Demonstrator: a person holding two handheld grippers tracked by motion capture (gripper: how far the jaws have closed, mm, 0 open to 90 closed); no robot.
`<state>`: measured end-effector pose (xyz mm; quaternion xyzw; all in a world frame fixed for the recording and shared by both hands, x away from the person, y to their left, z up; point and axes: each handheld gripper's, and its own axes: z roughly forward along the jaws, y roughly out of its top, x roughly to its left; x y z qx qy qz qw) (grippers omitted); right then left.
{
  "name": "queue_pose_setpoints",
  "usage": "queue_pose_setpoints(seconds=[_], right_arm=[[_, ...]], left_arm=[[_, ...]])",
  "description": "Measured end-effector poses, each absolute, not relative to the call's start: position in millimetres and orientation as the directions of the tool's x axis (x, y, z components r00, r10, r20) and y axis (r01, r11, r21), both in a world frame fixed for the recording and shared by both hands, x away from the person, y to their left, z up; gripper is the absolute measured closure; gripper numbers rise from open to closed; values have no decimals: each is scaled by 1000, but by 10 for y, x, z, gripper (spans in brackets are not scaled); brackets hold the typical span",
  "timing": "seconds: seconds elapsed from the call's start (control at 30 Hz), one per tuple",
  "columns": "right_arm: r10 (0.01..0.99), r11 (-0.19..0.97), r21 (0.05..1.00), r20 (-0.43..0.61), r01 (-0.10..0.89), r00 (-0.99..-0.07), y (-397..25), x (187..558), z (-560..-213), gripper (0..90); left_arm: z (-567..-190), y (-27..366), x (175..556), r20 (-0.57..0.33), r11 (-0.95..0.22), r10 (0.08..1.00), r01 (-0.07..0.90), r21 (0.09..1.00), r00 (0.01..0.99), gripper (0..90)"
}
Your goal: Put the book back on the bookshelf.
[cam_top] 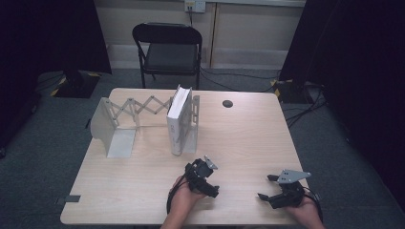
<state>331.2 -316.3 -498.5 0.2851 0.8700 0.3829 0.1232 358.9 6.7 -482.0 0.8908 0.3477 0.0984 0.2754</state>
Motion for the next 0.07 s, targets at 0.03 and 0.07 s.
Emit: queue_pose_setpoints(seconds=[0.03, 0.07], right_arm=[[591, 544, 736, 5, 403, -807, -3163, 3311, -4984, 159], [591, 544, 736, 4, 403, -806, -3162, 3310, -4984, 159]], left_arm=[[-4821, 67, 3589, -16, -607, 673, 564, 559, 739, 93], [-4819, 67, 3586, -11, -610, 673, 564, 556, 740, 91]])
